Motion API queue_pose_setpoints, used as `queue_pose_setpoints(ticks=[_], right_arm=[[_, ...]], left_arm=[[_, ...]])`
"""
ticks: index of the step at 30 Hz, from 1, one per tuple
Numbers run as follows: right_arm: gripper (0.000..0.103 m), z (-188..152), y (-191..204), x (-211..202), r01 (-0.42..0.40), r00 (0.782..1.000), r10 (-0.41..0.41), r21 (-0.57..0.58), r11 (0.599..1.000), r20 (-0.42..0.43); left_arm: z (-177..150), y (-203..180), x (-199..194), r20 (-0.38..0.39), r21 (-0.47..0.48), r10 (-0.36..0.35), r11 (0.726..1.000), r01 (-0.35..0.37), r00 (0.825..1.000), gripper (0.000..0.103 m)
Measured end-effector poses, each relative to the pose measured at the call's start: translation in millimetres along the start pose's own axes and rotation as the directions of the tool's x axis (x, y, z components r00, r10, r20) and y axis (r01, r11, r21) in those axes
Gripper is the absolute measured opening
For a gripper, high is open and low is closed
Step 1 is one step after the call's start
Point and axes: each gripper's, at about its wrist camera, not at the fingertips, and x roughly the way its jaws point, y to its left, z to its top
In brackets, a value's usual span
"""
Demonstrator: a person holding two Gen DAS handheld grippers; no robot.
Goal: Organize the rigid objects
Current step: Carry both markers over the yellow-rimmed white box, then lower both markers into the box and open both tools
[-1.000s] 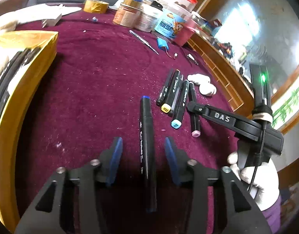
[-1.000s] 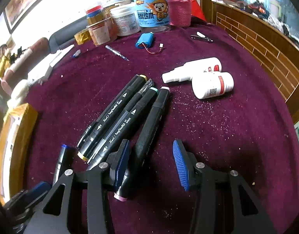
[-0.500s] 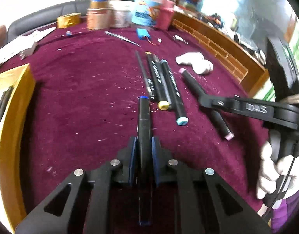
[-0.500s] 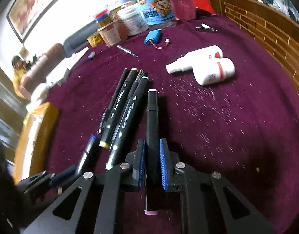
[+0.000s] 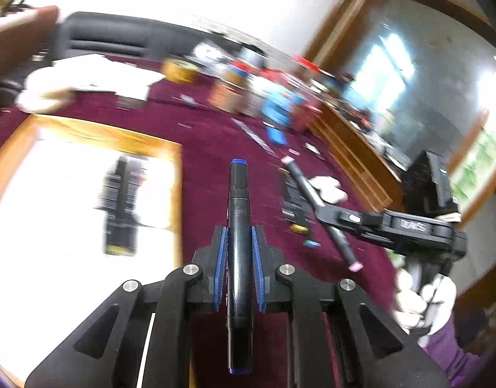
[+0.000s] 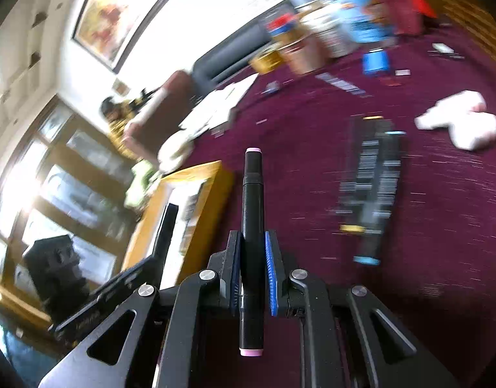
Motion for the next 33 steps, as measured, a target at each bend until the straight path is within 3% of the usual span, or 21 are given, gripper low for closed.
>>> queue_pose_setpoints(ticks=[4, 11, 16, 21, 24, 28, 33], right_arm=[[0.013, 7, 41, 46, -0.06, 0.995, 0.058, -0.027, 0.998, -0.077], [0.013, 16, 99, 148, -0.114, 0.969, 0.111, -0.003, 0.993, -0.219], [0.013, 17, 122, 206, -0.088, 0.958, 0.092, 0.027, 0.996, -0.272], [0.014, 17, 133, 241, -0.04, 0.959, 0.045, 0.025, 0.999, -0.281], [0.014, 18, 136, 245, 0.017, 0.967, -0.022, -0.02, 1.0, -0.256], [0.016, 23, 138, 237, 0.036, 0.974, -0.049, -0.064, 0.997, -0.219], [0.023, 21, 139, 209, 0.018, 0.984, -0.039, -0.114, 0.993, -0.177]], left_arm=[[14, 62, -22, 0.015, -0.061, 0.133, 0.989, -0.132, 0.991, 0.013], [26, 150, -14, -0.049, -0.17, 0.249, 0.952, -0.253, 0.967, 0.013], [35, 190, 8, -0.099, -0.249, 0.234, 0.935, -0.252, 0.967, 0.013], [38, 199, 16, -0.087, -0.292, 0.202, 0.931, -0.219, 0.975, 0.015], [36, 199, 10, -0.052, -0.307, 0.172, 0.935, -0.18, 0.984, 0.02], [30, 202, 7, -0.026, -0.34, 0.151, 0.928, -0.151, 0.988, 0.022], [21, 196, 17, -0.064, -0.353, 0.137, 0.923, -0.151, 0.988, 0.041]])
